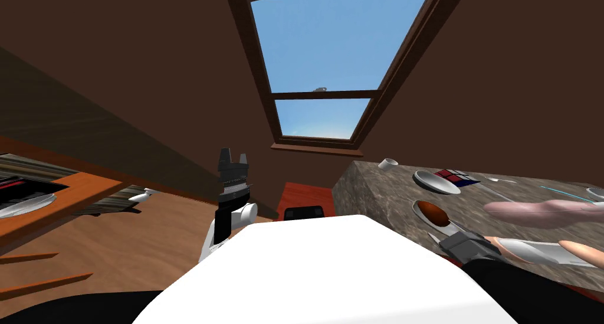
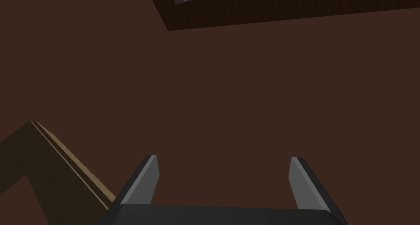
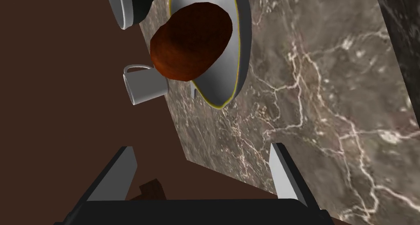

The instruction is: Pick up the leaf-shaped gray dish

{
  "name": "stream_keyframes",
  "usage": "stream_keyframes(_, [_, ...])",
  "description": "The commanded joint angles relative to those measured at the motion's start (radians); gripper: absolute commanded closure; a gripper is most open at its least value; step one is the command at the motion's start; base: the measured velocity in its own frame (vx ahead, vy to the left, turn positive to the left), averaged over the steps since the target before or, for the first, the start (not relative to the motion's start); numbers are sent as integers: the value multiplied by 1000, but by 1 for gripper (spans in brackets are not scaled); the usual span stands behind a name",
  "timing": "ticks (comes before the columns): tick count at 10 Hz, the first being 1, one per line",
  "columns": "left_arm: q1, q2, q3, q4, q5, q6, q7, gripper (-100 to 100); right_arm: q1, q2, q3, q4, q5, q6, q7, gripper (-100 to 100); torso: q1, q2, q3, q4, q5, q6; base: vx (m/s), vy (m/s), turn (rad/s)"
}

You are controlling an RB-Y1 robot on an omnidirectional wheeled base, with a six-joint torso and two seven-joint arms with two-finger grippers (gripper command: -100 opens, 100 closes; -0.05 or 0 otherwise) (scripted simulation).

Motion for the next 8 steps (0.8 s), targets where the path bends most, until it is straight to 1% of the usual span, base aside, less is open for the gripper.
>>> stream_keyframes(1, [0,0,0,0,0,0,0,0,-4,9,19,-25,15,-7,31,-100,0,0,0,0,0,0,-158,-166,122])
stream_keyframes(5, [0,0,0,0,0,0,0,0,-14,41,63,-75,48,-29,99,-100,-4,0,0,0,-1,0,-153,-173,138])
stream_keyframes(7, [0,0,0,0,0,0,0,0,-18,56,87,-96,63,-40,130,-100,-4,-2,-1,0,-1,0,-124,-175,142])
stream_keyframes(8, [0,0,0,0,0,0,0,0,-21,69,110,-112,76,-49,157,-100,-5,-3,-1,-1,-1,0,-154,-224,201])
